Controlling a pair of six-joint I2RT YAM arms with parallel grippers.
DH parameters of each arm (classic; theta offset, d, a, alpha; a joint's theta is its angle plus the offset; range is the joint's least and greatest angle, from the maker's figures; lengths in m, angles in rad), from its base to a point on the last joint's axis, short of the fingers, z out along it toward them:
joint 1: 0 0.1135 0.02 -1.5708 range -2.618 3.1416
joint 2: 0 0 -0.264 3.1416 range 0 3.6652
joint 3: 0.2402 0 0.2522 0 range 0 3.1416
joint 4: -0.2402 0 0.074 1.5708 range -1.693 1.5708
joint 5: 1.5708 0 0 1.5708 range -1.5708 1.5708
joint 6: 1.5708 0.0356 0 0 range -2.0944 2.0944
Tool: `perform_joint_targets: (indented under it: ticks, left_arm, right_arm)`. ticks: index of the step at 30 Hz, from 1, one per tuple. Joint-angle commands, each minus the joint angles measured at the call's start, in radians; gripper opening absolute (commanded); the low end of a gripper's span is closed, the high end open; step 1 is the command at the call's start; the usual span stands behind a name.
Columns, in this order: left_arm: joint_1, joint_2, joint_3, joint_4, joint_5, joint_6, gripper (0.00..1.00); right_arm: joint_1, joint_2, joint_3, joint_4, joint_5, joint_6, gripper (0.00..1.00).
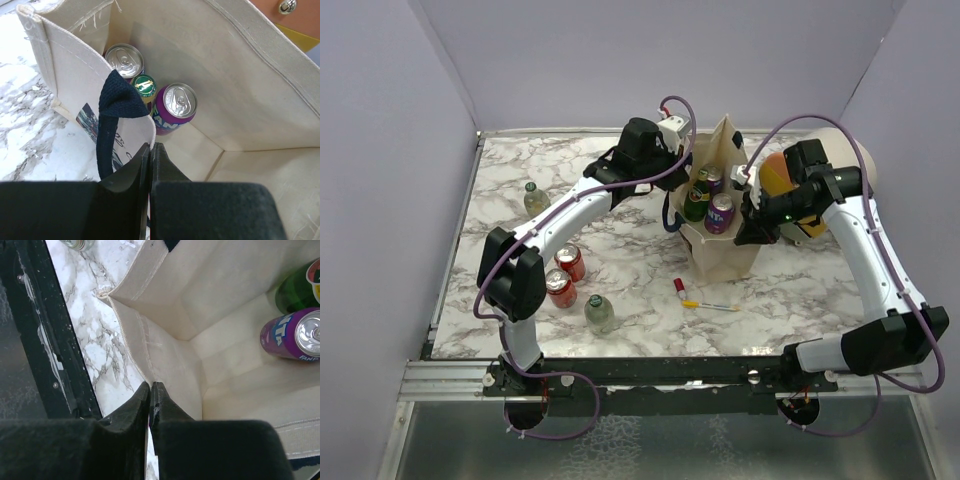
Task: Place the beverage into the canvas bag
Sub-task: Adjust the canvas bag at the center of the board.
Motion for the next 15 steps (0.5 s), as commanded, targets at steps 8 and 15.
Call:
perform_joint_targets:
  ticks: [8, 15]
  left_arm:
    - [-0.009, -0.021, 0.013, 0.003, 0.006, 0.054, 0.06]
    - [-0.009, -0.038, 0.008, 0.03, 0.031, 0.081, 0.23]
  right_arm:
    - [0.007, 0.038, 0.056, 0.062, -0.026, 0.053, 0.31]
    - [0.007, 0.044, 0.104, 0.147, -0.05, 0.109, 0.49]
